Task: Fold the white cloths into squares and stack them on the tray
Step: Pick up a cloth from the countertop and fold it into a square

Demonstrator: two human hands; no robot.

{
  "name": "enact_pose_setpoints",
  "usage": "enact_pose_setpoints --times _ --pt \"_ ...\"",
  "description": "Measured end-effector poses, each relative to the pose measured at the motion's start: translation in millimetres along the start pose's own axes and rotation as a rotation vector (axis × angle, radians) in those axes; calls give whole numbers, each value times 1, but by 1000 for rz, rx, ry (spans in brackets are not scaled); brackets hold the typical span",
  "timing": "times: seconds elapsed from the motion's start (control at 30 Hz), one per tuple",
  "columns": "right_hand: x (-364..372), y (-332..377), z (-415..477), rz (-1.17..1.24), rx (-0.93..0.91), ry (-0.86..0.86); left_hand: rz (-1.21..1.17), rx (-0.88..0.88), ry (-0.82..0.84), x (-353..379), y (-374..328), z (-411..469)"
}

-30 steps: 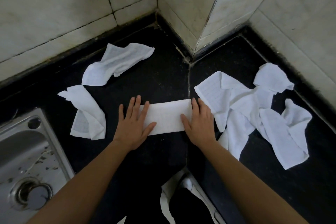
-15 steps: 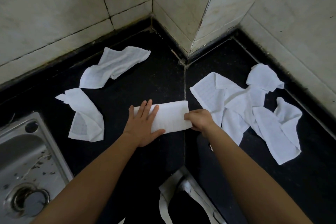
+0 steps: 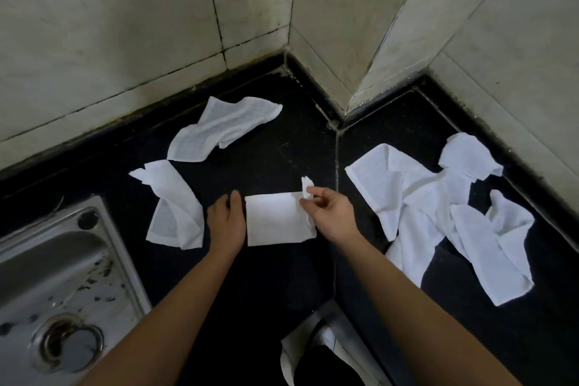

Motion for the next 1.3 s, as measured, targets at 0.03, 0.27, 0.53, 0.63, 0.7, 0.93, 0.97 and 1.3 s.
enact_pose_setpoints --times 0.03,0.27,0.53,0.63,0.7,0.93,0.97,1.3 --pt "13 5 -3 -52 -34 20 -106 -91 49 -2 7 2" --pt "93 12 -15 -392 -163 145 -567 -352 241 -12 17 2" --pt "106 5 -16 -275 -112 325 -583 -342 283 -13 23 7" --pt "66 7 -14 -332 -283 130 -228 -123 241 -17 21 9" --pt "42 8 -18 -541 -538 -42 263 266 188 -18 10 8" --pt "54 -16 -10 -1142 -728 240 1105 835 355 13 11 2" --pt "58 -20 -9 -1192 -734 269 1155 821 388 13 18 4" --pt "69 -42 3 -1276 -697 342 1172 861 404 5 40 16"
Point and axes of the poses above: each hand's wrist, its own z-axis towards the middle knuckle, its own x-axis out of the palm, y = z × x, the point moved 6 cm from there along z, towards the middle knuckle, and after that the axes turned 1 degree about -y, right-handed, at the moved point
